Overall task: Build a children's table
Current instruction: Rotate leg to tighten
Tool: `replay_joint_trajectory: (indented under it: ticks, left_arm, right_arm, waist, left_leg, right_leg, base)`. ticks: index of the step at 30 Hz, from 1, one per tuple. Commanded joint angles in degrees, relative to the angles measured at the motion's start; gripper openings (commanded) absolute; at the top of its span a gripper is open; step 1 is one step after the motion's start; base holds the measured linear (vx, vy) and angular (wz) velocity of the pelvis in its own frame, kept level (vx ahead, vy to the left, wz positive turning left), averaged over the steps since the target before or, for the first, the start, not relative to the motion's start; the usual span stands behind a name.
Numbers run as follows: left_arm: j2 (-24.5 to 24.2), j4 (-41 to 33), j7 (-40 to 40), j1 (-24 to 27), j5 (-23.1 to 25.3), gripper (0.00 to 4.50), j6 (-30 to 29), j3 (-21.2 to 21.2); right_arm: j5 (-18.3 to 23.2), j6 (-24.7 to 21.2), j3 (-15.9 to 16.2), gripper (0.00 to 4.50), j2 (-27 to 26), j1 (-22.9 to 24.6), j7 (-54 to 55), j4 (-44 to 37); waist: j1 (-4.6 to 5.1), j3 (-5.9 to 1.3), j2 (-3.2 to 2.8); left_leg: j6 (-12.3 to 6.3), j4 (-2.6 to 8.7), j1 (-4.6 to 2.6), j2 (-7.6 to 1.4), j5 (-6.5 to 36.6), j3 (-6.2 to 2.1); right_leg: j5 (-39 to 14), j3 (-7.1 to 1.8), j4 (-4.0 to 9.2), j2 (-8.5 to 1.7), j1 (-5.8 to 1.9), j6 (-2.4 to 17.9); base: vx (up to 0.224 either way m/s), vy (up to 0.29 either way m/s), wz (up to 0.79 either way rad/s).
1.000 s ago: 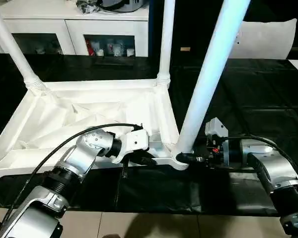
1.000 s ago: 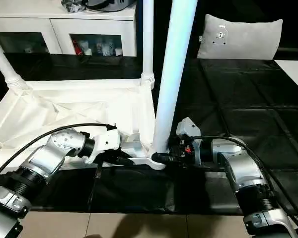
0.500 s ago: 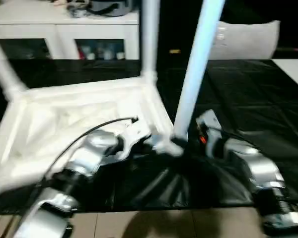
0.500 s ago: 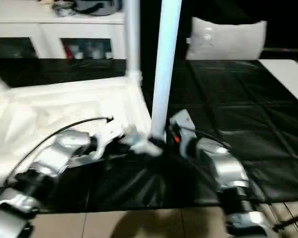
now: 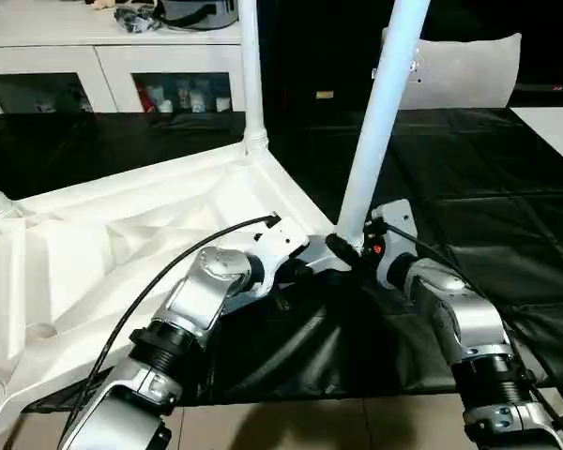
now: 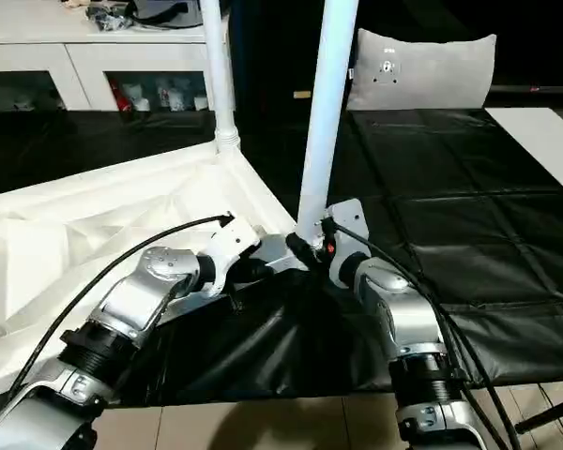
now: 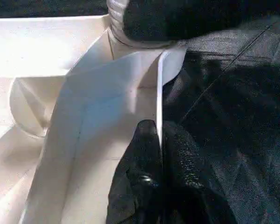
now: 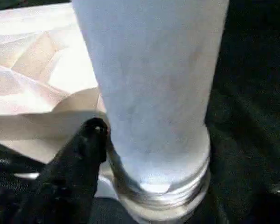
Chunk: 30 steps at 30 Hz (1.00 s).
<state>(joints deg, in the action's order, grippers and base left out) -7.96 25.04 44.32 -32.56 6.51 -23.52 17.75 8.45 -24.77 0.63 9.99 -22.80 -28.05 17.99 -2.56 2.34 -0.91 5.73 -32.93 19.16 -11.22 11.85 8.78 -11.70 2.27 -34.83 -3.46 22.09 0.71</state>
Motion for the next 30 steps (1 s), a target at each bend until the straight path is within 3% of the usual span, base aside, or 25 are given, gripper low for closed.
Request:
replay_joint_trajectory:
  ticks: [1, 6, 9, 11, 13, 18, 23, 24, 25, 30]
  left_arm:
    - [0.7, -0.41, -1.46, 0.13, 0.18, 0.0, 0.85, 0.33]
    - [-1.37, -0.84, 2.7, 0.78, -0.72, 0.0, 6.24, 1.17]
    - [-2.75, -1.2, 4.77, 1.08, -0.93, 0.0, 7.72, 1.94]
    - [-4.87, -1.02, 7.98, 1.27, -0.94, 0.0, 10.22, 2.91]
    - [-5.93, -0.82, 9.86, 1.43, -1.04, 0.0, 12.43, 3.36]
    - [-8.62, -0.39, 16.0, 1.41, -1.49, 0.0, 14.7, 5.29]
    - [-10.83, 0.04, 21.15, 0.98, -1.45, 0.0, 16.34, 7.03]
    - [-11.89, -0.1, 23.8, 0.88, -1.85, 0.0, 16.55, 7.55]
    - [-12.14, -0.16, 24.42, 0.88, -1.97, 0.0, 16.61, 7.66]
    - [-13.83, -0.95, 29.43, 0.75, -3.18, 0.0, 16.26, 8.55]
  right_arm:
    - [0.95, -1.12, 1.06, 3.83, -0.14, 0.54, -1.37, -0.44]
    - [2.14, 1.55, 0.85, 4.28, 3.9, 0.76, -7.76, -0.69]
    - [2.83, 2.62, 0.73, 4.43, 5.69, 0.97, -11.05, -1.01]
    - [3.19, 4.49, 1.11, 4.43, 9.65, 0.98, -16.76, -1.15]
    - [3.08, 5.13, 1.56, 4.43, 11.96, 0.98, -19.65, -1.1]
    - [3.69, 6.0, 2.84, 4.43, 16.85, 0.95, -27.77, -1.3]
    - [3.45, 9.28, 5.47, 4.43, 20.45, 1.46, -34.98, -2.14]
    - [4.21, 9.13, 6.53, 4.43, 21.34, 1.67, -37.99, -2.89]
    - [4.36, 9.04, 6.77, 4.43, 21.51, 1.7, -38.57, -3.04]
    - [6.58, 5.73, 8.07, 4.14, 21.51, 1.89, -42.97, -4.13]
  waist:
    - [-0.25, -2.58, 0.73]
    - [-0.58, -2.81, 1.12]
    - [-0.82, -3.2, 1.16]
    - [-0.95, -3.36, 1.17]
    - [-1.15, -3.42, 0.97]
    - [-1.47, -3.23, 0.99]
    - [-2.2, -3.25, 0.96]
    - [-2.39, -3.27, 1.67]
    - [-2.68, -3.22, 1.32]
    - [-2.81, -3.08, 1.3]
  left_leg:
    - [-2.34, 3.78, 1.01, -1.1, 8.49, 0.21]
    - [-3.42, 3.47, 1.27, -1.06, 6.55, 0.28]
    - [-4.5, 2.99, 1.65, -0.97, 2.94, 0.38]
    - [-5.93, 2.63, 1.88, -0.85, 0.91, 0.48]
    - [-6.55, 2.52, 1.86, -0.93, 0.71, 0.52]
    - [-6.69, 2.61, 1.54, -1.21, 3.06, 0.59]
    - [-6.53, 2.53, 1.4, -1.51, 2.95, 0.63]
    - [-6.75, 2.48, 1.37, -1.52, 2.61, 0.75]
    - [-6.83, 2.54, 1.38, -1.55, 2.57, 0.65]
    - [-6.04, 2.58, 1.31, -1.71, 3.63, 0.66]
  right_leg:
    - [-13.86, -2.28, 5.01, -3.66, -2.56, 9.68]
    - [-10.56, -2.25, 4.64, -3.7, -2.86, 10.27]
    - [-4.38, -2.31, 3.91, -3.72, -3.08, 11.11]
    - [0.99, -2.16, 3.41, -3.5, -3.1, 12.28]
    - [2.15, -2.12, 3.29, -3.55, -3.11, 12.87]
    - [-1.04, -2.0, 3.45, -3.61, -2.91, 13.5]
    - [-0.64, -2.08, 3.17, -3.7, -2.83, 14.15]
    - [-0.2, -2.06, 3.15, -3.65, -2.82, 14.11]
    - [-0.73, -2.01, 3.01, -3.7, -2.81, 13.98]
    - [-2.61, -1.99, 3.06, -3.75, -2.58, 14.17]
  base:
    - [0.0, 0.0, 0.0]
    - [0.0, 0.0, 0.0]
    - [0.0, 0.0, 0.0]
    - [0.0, 0.0, 0.0]
    - [0.0, 0.0, 0.0]
    - [0.0, 0.0, 0.0]
    - [0.0, 0.0, 0.0]
    - [0.0, 0.0, 0.0]
    - [0.0, 0.0, 0.0]
    - [0.0, 0.0, 0.0]
